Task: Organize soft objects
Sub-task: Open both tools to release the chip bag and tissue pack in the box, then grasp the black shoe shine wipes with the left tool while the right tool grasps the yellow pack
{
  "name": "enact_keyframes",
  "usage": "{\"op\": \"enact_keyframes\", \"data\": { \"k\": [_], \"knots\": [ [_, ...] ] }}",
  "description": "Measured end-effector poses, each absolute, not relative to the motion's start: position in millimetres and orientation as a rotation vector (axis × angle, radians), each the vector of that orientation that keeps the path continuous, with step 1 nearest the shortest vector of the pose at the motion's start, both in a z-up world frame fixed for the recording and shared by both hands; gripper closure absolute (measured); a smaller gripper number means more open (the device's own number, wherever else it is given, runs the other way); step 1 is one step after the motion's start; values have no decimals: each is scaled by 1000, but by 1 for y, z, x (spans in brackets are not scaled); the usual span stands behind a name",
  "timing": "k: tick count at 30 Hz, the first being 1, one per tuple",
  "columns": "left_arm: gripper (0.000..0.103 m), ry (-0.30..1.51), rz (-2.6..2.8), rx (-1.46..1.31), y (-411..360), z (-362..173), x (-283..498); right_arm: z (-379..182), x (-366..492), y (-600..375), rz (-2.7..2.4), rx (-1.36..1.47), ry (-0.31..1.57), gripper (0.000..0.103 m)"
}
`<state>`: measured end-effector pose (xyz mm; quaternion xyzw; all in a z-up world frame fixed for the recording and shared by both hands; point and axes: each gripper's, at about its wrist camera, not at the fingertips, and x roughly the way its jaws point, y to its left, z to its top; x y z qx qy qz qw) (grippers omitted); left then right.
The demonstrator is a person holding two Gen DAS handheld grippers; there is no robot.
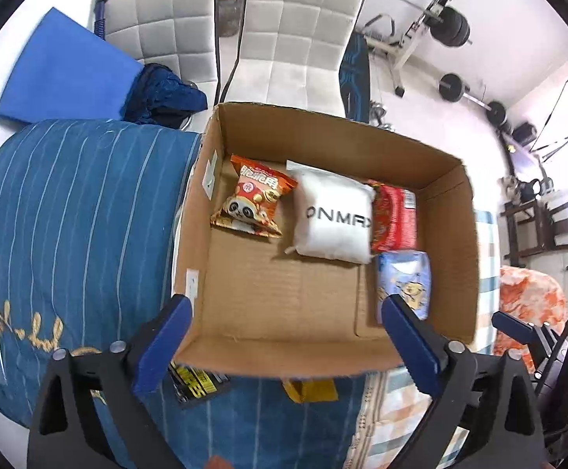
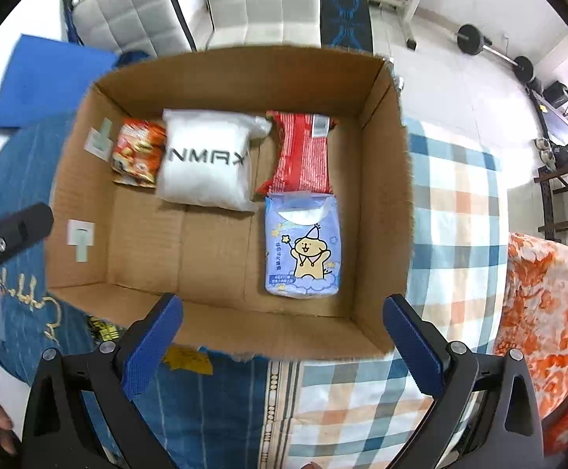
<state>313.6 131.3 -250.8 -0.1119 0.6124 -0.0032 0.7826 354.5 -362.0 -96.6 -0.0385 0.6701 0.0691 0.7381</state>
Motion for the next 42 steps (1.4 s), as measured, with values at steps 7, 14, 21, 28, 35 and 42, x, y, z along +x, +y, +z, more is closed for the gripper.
{"op": "enact_keyframes", "data": {
  "k": [7, 14, 21, 28, 35, 42],
  "knots": [
    [0, 1217, 34, -168, 119, -217, 272, -58, 319, -376, 126, -75, 1368, 0],
    [0, 1108, 93, -66, 96, -185, 233, -33, 285, -397, 115, -62, 1286, 0],
    [0, 1087, 115, -63, 75, -174, 203, -13, 256, -418, 158, -25, 1244, 0],
    [0, 1110, 168, -130, 89, -183, 178, -9, 236, -422, 283, 24, 1222, 0],
    [0, 1206, 234, -146, 141, -223, 165, -67, 231, -386, 319, 4, 1400, 0],
    [0, 1357, 273, -228, 205, -289, 162, -149, 253, -343, 292, 137, 1528, 1]
  ]
}}
